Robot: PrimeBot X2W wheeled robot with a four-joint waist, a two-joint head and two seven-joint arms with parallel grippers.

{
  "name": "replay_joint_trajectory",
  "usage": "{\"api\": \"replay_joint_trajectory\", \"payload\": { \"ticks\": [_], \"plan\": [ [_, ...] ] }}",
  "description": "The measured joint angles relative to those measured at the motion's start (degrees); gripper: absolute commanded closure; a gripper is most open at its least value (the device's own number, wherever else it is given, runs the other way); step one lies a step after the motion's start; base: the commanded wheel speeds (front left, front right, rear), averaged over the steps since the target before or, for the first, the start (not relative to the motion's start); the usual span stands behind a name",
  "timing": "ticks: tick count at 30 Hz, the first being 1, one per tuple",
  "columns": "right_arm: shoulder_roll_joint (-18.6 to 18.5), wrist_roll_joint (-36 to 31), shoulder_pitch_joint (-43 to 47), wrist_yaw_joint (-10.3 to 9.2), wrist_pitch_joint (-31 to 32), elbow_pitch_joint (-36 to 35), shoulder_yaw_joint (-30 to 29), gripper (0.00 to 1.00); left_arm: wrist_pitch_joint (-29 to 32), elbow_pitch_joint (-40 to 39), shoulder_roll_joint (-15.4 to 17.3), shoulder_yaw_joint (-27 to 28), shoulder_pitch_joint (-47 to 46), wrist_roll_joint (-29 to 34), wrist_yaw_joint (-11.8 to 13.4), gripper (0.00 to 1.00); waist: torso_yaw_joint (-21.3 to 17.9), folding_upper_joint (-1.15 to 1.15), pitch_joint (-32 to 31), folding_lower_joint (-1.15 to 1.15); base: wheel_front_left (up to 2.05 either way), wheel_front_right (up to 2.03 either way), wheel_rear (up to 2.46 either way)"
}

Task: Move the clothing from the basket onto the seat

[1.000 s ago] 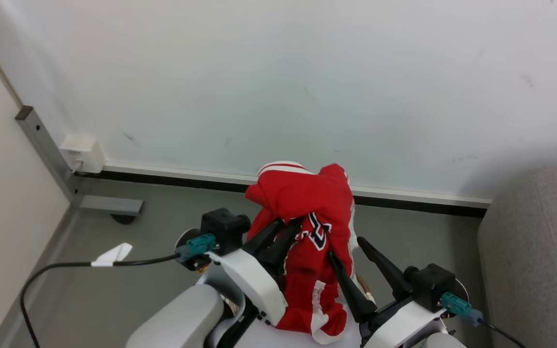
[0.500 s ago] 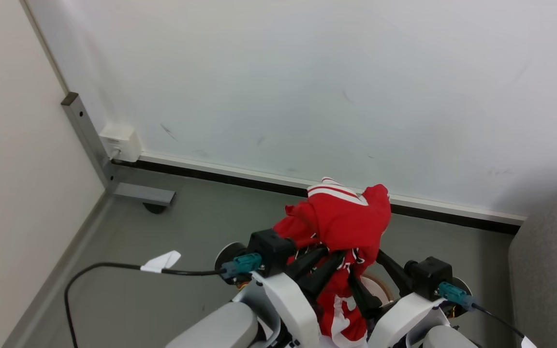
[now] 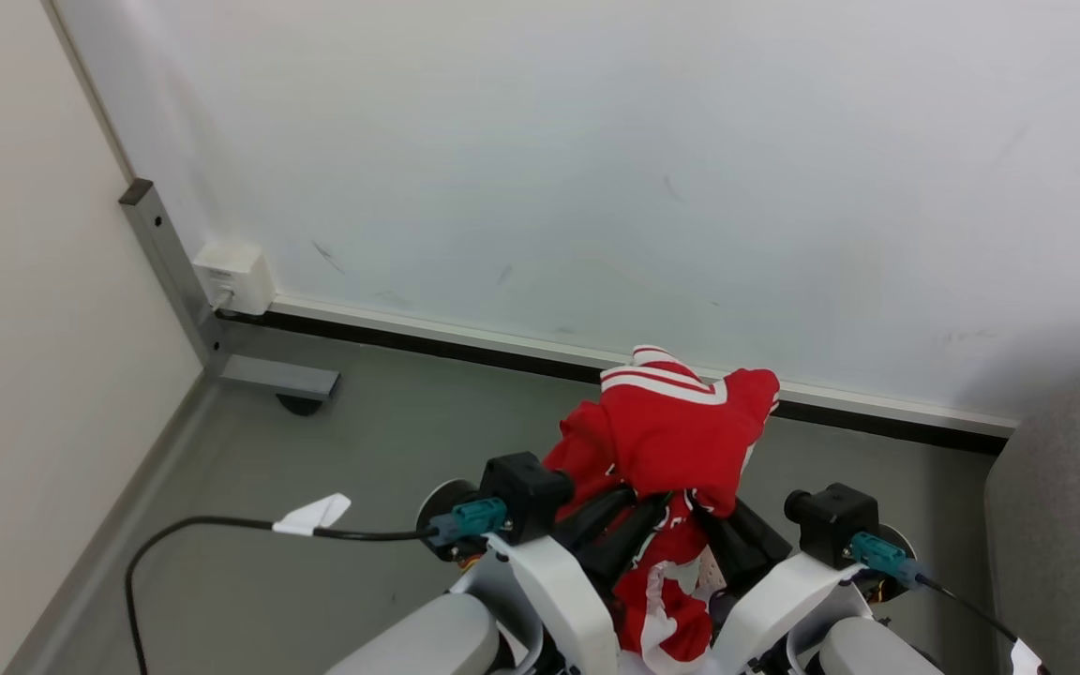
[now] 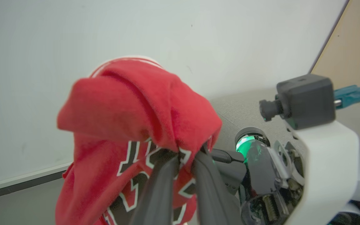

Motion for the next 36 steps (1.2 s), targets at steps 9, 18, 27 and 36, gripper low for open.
{"api": "replay_joint_trajectory", "payload": {
  "ticks": [9,18,27,36],
  "plan": [
    [-1.6,-0.2,4.1,0.0,0.0,-5.9,-2.6,1.0,-1.0,2.5,1.0,1.1,0.3,-0.9,0.9,0.91,-1.5,0.0,-0.2,0.0,0.0,0.0,0.0],
    [-3.4,-1.8,6.3,0.0,0.0,-11.7,-10.6,1.0,0.1,0.7,1.2,-0.7,1.5,-0.8,1.4,0.0,-4.9,0.0,-0.2,0.0,0.0,0.0,0.0],
    [-6.9,-4.6,6.4,0.0,0.0,-16.2,-17.5,1.0,-1.2,-0.5,2.2,-0.7,2.6,-0.4,2.4,0.0,-10.4,0.0,0.3,0.0,0.0,0.0,0.0],
    [-9.5,-5.8,6.5,0.0,0.0,-20.6,-20.2,1.0,-3.3,-0.3,3.6,0.5,2.6,0.0,3.2,0.0,-18.9,0.0,1.1,0.0,0.0,0.0,0.0]
  ]
}}
